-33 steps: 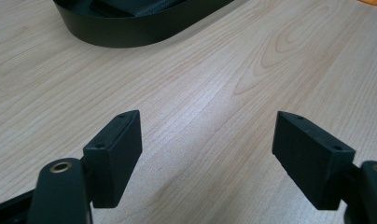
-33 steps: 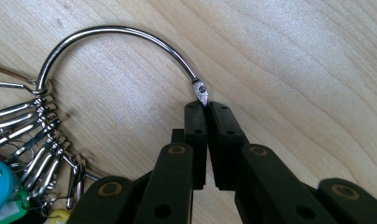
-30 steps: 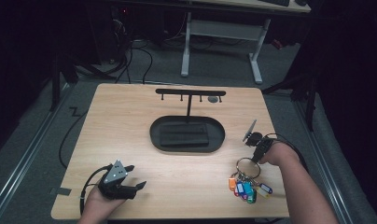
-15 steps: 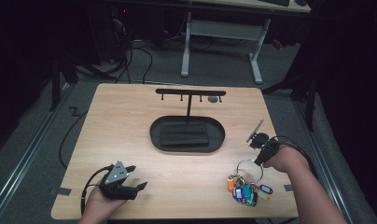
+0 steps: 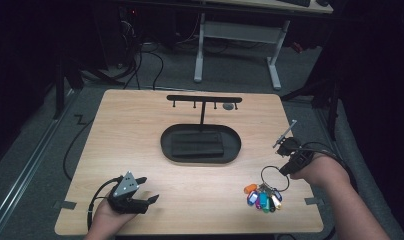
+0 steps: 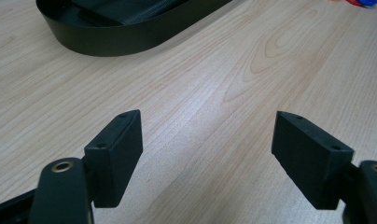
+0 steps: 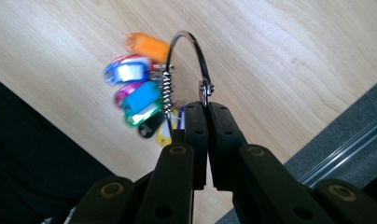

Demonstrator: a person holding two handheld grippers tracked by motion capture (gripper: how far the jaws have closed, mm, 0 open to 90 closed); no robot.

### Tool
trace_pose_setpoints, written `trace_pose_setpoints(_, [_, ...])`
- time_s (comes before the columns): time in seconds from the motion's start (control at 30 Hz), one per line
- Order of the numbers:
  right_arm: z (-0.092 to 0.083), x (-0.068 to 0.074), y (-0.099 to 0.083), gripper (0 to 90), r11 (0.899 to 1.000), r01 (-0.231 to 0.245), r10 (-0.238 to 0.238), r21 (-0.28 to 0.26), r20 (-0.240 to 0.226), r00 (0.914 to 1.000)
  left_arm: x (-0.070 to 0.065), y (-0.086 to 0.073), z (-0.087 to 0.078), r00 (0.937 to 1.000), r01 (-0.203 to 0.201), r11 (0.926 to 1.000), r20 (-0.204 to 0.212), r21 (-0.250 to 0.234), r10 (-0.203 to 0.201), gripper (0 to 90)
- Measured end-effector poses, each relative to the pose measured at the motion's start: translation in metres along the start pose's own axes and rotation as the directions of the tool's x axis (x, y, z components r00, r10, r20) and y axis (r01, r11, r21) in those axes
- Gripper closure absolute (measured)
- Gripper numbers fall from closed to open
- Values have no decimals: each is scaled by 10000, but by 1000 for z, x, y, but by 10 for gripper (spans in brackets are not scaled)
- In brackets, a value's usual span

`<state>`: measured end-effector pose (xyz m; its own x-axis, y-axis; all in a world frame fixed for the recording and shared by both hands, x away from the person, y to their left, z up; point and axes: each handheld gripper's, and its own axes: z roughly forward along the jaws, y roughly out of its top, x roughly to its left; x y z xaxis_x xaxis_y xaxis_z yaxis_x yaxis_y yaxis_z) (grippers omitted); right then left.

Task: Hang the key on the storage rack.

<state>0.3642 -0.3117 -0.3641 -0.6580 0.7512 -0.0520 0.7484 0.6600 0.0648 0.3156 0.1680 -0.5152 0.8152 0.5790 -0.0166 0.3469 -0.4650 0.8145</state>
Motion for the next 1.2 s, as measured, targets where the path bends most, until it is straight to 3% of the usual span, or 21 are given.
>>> trace_pose_setpoints(0.03, [-4, 2, 0, 880, 9999, -114, 114, 10, 27, 9999, 0, 0, 0, 10000, 0, 10000, 4, -6, 0, 252])
trace_pose_setpoints(0.07, [-8, 1, 0, 880, 9999, 115, -114, -48, 92, 9999, 0, 0, 0, 10000, 3, 10000, -4, -40, -3, 252])
trace_pose_setpoints(0.1, [-13, 4, 0, 881, 9997, -242, 242, 24, 89, 9997, 0, 0, 0, 10000, 2, 10000, -2, -45, -2, 253])
trace_pose_setpoints(0.13, [-15, 3, 1, 881, 10000, 0, 1, -89, 102, 9999, 0, 0, 0, 10000, 3, 10000, 6, -50, -3, 252])
trace_pose_setpoints(0.33, [-35, 8, 6, 880, 9999, -110, 112, -104, 186, 9998, 0, 0, 0, 10000, 3, 10000, 1, -74, -3, 253])
trace_pose_setpoints(0.37, [-38, 7, 7, 881, 9998, 105, -102, -149, 251, 9996, 1, -1, 0, 10000, 18, 10000, -5, -75, -18, 252])
trace_pose_setpoints(0.73, [-65, 10, 22, 881, 9991, 240, -221, -357, 527, 9984, 1, -1, 0, 10000, 19, 9999, -17, -117, -19, 252])
trace_pose_setpoints(1.2, [-72, 8, 49, 882, 9971, 557, -519, -510, 728, 9960, 1, -2, -1, 10000, -15, 10000, -17, -41, 15, 251])
